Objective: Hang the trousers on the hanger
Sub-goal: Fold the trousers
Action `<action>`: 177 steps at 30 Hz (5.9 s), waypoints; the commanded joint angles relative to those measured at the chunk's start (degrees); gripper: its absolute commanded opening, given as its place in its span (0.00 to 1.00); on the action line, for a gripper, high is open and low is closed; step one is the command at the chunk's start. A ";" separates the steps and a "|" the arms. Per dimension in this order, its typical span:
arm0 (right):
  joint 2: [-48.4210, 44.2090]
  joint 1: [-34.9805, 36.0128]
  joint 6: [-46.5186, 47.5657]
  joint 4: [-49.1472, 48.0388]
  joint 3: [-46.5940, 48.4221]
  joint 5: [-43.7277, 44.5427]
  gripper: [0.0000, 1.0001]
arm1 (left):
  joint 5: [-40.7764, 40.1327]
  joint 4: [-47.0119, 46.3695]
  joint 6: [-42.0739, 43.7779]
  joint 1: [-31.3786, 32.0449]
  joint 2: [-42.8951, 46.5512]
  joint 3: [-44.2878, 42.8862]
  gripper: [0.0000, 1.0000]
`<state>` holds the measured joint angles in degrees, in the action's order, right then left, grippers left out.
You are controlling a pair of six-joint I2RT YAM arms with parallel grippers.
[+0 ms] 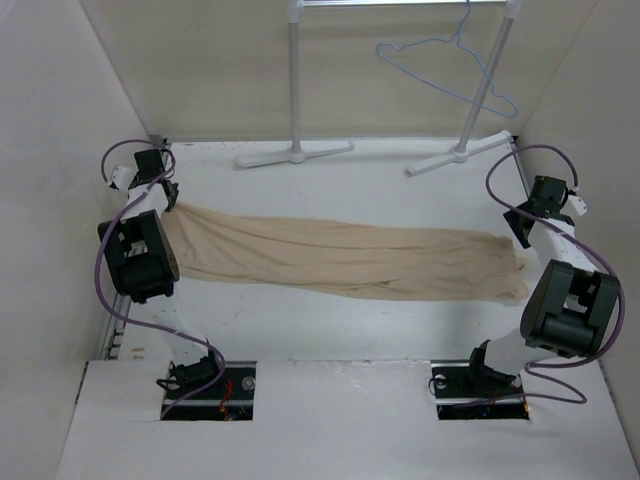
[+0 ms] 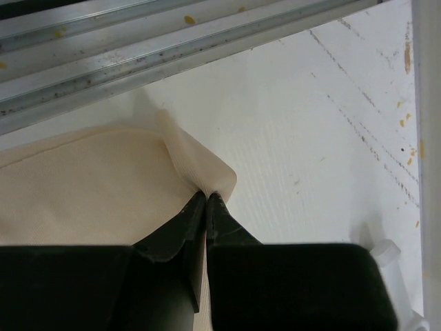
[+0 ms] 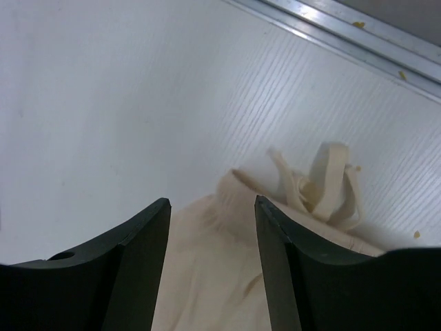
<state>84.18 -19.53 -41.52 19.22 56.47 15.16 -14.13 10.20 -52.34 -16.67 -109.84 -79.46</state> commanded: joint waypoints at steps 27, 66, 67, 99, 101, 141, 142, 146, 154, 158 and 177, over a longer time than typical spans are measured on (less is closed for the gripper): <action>12.94 -0.65 6.01 5.39 7.78 -1.61 0.59 | -0.55 1.49 -1.10 -0.08 -12.33 -9.66 0.01; 9.25 -9.44 -2.78 0.12 8.22 2.15 0.22 | 1.90 -3.85 0.83 0.27 -15.93 -14.06 0.11; 8.81 -8.56 -2.78 0.29 8.48 2.33 0.29 | 2.44 -5.09 0.83 0.53 -15.58 -13.53 0.14; -35.16 -6.96 -6.13 6.54 -24.65 -6.26 0.71 | 1.91 -1.76 1.54 40.60 46.63 36.82 0.75; -30.06 -8.81 -4.54 3.64 -24.13 -10.04 0.72 | 3.31 -1.76 1.62 42.80 49.62 38.58 0.75; -6.23 -1.79 -22.46 4.94 -16.57 3.29 0.28 | 11.58 -3.52 2.15 47.65 61.68 49.84 0.75; -5.96 -1.26 -22.82 5.47 -16.22 3.91 0.20 | 11.49 -3.52 2.24 47.21 61.68 49.67 0.75; -9.02 -0.82 -23.61 3.90 -18.31 4.70 0.02 | 11.84 -2.82 3.11 44.66 63.34 49.14 0.74; -25.81 -5.65 -9.91 4.41 -12.98 7.43 0.01 | 12.20 -1.32 3.65 45.09 63.79 46.86 0.74; -32.05 -6.18 -6.65 7.32 -8.14 8.13 0.01 | 11.50 -0.27 3.82 47.55 59.93 40.54 0.74; -35.32 14.79 5.21 7.50 12.87 8.39 0.02 | 2.61 18.97 8.92 42.66 52.44 6.86 0.79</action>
<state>47.83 -10.52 -39.24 29.15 65.36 21.15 -10.20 22.48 -45.25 31.38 -61.63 -70.98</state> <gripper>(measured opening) 0.124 0.786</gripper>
